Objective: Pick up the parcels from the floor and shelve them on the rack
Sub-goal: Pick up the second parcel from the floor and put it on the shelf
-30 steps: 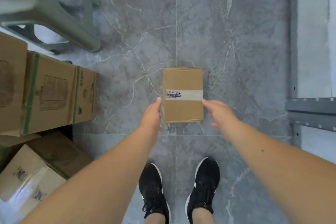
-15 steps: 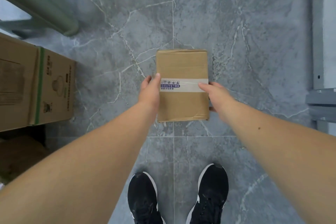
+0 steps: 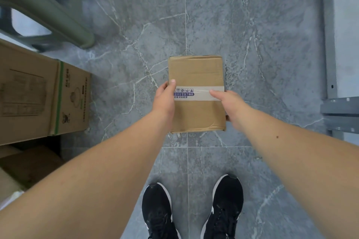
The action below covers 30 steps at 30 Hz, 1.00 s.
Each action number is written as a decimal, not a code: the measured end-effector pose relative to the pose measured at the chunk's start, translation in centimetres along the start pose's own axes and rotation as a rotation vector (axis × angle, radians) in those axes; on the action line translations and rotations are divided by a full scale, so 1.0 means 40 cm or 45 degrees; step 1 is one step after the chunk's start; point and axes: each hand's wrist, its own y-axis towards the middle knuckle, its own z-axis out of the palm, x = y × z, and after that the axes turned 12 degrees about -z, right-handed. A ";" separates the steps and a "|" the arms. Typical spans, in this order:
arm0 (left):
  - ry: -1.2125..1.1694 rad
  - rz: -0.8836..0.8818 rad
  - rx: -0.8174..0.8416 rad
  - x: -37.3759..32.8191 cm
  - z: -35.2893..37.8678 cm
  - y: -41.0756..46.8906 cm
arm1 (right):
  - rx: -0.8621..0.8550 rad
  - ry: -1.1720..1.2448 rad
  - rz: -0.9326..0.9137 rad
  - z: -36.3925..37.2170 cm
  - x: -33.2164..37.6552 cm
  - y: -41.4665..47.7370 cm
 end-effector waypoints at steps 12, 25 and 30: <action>-0.037 0.107 0.104 -0.209 -0.012 -0.354 | -0.003 -0.048 -0.113 -0.062 0.378 -0.254; -0.066 0.370 0.156 -0.567 -0.097 -0.859 | 0.037 -0.061 -0.416 -0.082 0.905 -0.596; -0.060 0.530 0.191 -0.710 -0.129 -1.086 | 0.046 -0.010 -0.530 -0.093 1.114 -0.752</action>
